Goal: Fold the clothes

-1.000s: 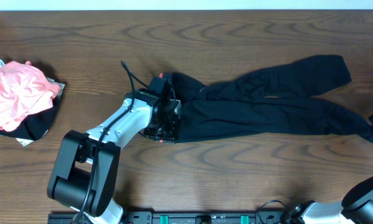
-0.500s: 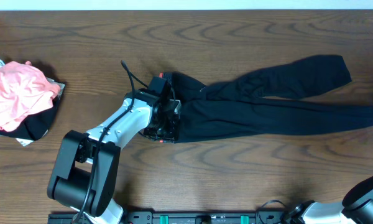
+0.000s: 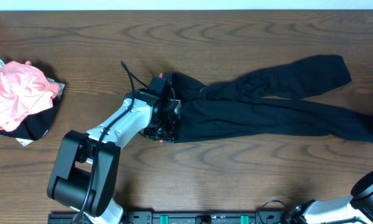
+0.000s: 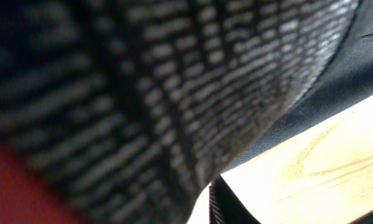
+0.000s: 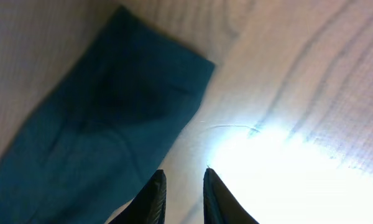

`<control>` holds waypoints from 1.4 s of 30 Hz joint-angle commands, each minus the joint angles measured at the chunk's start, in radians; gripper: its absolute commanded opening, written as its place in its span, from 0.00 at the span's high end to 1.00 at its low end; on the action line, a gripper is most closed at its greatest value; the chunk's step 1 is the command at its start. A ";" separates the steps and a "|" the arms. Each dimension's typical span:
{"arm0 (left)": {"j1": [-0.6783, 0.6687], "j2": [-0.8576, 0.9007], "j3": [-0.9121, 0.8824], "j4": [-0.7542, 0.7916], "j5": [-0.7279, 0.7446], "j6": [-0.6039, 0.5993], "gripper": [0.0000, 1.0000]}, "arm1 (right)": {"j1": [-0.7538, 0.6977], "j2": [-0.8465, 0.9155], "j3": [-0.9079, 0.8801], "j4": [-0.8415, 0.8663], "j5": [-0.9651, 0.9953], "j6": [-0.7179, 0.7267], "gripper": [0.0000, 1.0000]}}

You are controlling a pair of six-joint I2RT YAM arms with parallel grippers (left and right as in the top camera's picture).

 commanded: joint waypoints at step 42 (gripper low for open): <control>0.000 0.106 0.000 -0.008 0.062 -0.245 0.65 | 0.161 0.184 -0.105 0.089 -0.290 -0.206 0.82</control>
